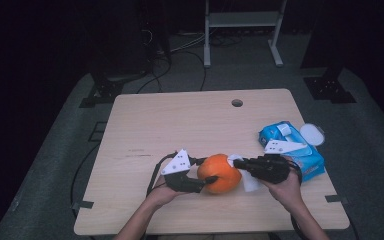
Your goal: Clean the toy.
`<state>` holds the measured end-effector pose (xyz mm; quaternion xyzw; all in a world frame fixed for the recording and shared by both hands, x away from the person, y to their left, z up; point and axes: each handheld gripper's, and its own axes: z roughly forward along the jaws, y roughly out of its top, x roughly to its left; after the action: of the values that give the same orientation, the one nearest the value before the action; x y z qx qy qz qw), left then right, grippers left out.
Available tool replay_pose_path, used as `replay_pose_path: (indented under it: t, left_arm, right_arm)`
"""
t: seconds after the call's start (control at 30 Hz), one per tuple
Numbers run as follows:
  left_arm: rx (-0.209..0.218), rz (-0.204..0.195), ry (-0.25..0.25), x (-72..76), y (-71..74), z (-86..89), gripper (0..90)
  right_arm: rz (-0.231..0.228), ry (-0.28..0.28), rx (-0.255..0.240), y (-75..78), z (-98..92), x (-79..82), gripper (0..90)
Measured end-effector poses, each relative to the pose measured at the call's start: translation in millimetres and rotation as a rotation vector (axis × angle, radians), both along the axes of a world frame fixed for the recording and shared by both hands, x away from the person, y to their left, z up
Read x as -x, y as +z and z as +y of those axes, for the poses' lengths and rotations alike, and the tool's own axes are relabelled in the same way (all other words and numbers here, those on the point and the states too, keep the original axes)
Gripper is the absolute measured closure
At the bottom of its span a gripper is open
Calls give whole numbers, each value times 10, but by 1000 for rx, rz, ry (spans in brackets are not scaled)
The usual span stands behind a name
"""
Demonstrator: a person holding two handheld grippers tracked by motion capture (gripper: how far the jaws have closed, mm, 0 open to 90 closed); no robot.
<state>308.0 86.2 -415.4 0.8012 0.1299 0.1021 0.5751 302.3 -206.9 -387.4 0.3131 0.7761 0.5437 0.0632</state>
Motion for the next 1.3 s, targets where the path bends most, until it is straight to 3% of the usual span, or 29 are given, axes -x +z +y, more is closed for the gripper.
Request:
replay_pose_path:
  t: [0.07, 0.23, 0.37, 0.43, 0.6, 0.7, 0.77, 0.87, 1.03, 1.13, 1.3]
  left_arm:
    - [-17, 1, 2, -6, -33, -15, 392]
    - [12, -7, -3, 6, 23, -13, 393]
    - [12, -11, 4, 24, 36, -7, 392]
    - [-10, -11, 4, 18, 24, -14, 392]
    - [1, 2, 6, 9, 30, -18, 393]
    - [3, -6, 11, 20, 57, -11, 393]
    - [-11, -6, 12, 20, 45, -21, 393]
    - [-46, 17, 13, 32, -30, -93, 384]
    - [-42, 20, 3, 31, -18, -123, 300]
    - [-17, 56, 2, -26, -66, -83, 191]
    - [-12, 75, 10, -50, -97, -84, 160]
  right_arm:
    - [-4, 4, 16, -11, 59, 14, 851]
    - [-53, 40, -6, 130, 125, 80, 851]
    - [-29, 9, 6, 55, 75, 32, 851]
    - [-10, 4, 13, -1, 76, 20, 851]
    - [-40, 47, -8, 115, 158, 95, 851]
    - [-46, 38, 11, 101, 159, 80, 851]
    - [-33, 11, 36, 42, 136, 44, 851]
    - [-19, 16, 28, 10, 144, 58, 851]
    - [-48, 34, 50, 54, 203, 100, 849]
    - [-15, 25, 49, -57, 170, 41, 849]
    - [-2, 20, 39, -79, 143, 23, 848]
